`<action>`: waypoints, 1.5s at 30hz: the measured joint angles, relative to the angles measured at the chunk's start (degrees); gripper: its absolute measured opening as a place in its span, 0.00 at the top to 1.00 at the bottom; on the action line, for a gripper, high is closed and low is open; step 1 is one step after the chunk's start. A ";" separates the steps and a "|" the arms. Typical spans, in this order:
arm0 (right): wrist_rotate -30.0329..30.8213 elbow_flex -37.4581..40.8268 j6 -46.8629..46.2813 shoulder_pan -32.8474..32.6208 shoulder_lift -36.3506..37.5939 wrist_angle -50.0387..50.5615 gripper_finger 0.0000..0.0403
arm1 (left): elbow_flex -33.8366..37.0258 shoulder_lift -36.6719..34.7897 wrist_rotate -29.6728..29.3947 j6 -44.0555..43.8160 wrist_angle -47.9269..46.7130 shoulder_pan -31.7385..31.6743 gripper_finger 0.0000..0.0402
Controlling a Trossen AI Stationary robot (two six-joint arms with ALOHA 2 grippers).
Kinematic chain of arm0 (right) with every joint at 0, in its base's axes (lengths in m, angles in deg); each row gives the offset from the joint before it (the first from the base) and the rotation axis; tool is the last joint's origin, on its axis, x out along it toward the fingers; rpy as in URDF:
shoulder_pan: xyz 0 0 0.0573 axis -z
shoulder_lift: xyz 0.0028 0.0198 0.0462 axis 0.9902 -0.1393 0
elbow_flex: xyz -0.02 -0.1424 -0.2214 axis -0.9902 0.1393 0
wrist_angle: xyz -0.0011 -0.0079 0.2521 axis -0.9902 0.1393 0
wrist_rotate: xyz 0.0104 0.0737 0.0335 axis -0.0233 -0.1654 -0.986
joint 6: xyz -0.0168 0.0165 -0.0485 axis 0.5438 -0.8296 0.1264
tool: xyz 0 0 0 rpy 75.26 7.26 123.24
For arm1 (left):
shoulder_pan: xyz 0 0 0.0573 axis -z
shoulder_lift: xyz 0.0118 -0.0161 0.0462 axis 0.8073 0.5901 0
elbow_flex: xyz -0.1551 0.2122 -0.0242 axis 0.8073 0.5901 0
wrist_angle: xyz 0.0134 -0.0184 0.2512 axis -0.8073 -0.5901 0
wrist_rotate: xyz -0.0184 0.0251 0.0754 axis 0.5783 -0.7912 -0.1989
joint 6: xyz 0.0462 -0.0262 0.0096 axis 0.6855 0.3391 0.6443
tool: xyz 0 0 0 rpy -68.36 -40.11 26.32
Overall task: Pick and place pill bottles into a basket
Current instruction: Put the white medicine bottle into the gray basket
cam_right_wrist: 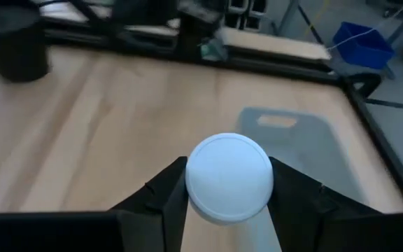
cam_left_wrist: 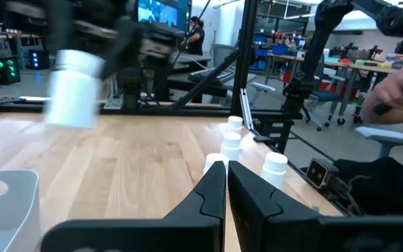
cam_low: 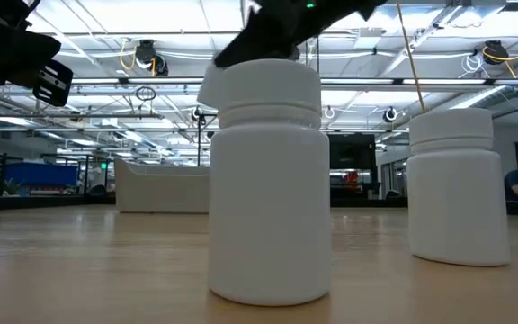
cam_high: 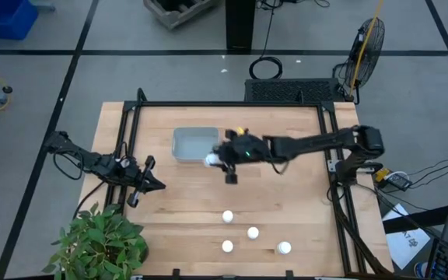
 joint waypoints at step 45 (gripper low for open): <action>-11.61 -24.88 -0.23 16.32 -27.87 15.93 0.60 | 0.00 0.00 -0.01 0.00 0.04 0.01 0.94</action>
